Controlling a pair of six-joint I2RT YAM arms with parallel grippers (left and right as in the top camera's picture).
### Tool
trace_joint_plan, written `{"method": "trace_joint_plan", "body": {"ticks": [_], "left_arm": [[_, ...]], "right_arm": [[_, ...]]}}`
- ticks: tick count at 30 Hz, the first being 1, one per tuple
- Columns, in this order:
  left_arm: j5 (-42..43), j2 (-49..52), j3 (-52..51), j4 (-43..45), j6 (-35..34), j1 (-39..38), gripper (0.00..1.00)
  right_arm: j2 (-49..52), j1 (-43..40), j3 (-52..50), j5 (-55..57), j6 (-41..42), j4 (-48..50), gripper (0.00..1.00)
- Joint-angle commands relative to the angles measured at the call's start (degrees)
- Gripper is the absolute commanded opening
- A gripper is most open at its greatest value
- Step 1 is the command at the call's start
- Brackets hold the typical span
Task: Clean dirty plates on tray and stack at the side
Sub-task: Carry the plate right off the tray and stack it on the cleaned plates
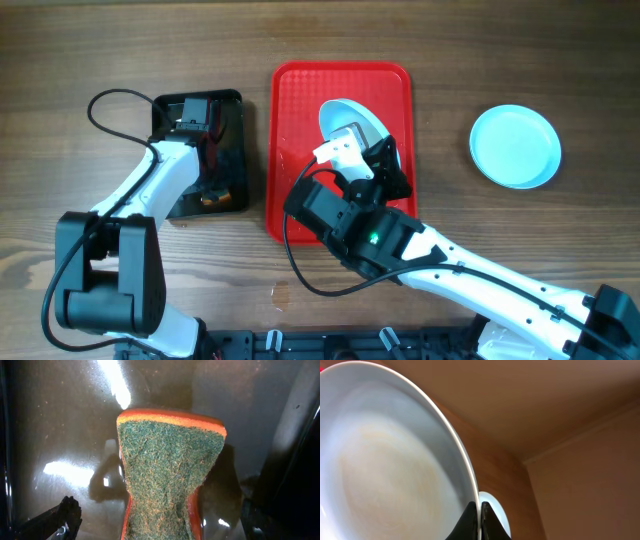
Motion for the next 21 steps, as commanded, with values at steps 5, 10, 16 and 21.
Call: {"method": "trace_joint_plan", "body": {"ticks": [5, 10, 16, 21], "left_arm": [[-0.52, -0.31, 0.26, 0.02, 0.52, 0.11, 1.0], [-0.52, -0.31, 0.26, 0.02, 0.52, 0.11, 1.0], [-0.52, -0.31, 0.26, 0.02, 0.52, 0.11, 1.0], [-0.52, -0.31, 0.26, 0.02, 0.52, 0.11, 1.0]], "right_arm": [[-0.42, 0.24, 0.9, 3.52, -0.04, 0.17, 0.04], [-0.42, 0.24, 0.9, 3.54, -0.07, 0.15, 0.04], [-0.42, 0.24, 0.9, 3.52, 0.02, 0.26, 0.04], [-0.42, 0.13, 0.87, 2.1, 1.33, 1.16, 0.04]]}}
